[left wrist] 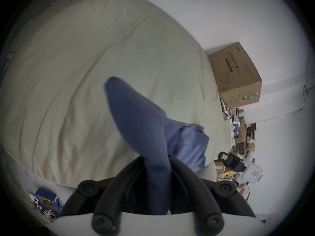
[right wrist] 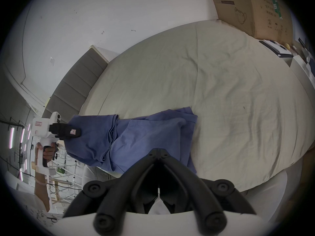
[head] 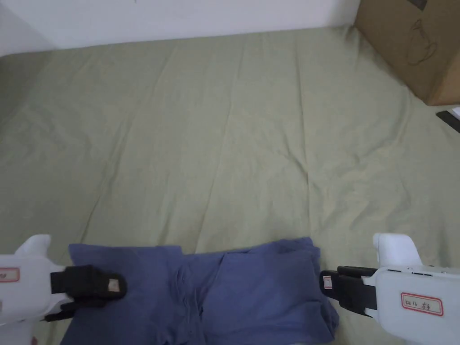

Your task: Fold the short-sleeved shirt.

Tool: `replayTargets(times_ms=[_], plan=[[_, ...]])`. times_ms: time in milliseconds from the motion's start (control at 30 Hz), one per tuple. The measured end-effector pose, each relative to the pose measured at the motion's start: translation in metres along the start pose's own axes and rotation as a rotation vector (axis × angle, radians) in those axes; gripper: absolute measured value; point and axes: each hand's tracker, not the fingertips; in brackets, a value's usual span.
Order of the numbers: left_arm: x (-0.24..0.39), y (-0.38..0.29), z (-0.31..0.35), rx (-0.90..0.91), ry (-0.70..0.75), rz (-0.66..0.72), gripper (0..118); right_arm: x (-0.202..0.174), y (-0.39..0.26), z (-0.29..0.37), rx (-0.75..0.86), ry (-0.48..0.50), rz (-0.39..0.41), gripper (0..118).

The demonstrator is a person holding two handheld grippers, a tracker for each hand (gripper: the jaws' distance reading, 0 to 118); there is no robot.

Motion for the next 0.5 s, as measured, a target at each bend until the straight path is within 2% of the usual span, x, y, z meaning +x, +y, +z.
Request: replayTargets(times_ms=[167,267,500], plan=[[0.074,-0.003,-0.03,-0.09,-0.011,-0.15,7,0.018,-0.005,0.009,0.022,-0.009,-0.044,0],[0.099,-0.003,-0.066,-0.13,-0.088,-0.149,7,0.031,-0.01,0.015,0.035,-0.011,-0.084,0],[0.138,-0.004,-0.159,-0.235,-0.078,-0.133,7,0.063,-0.021,0.031,0.055,-0.046,-0.159,0]])
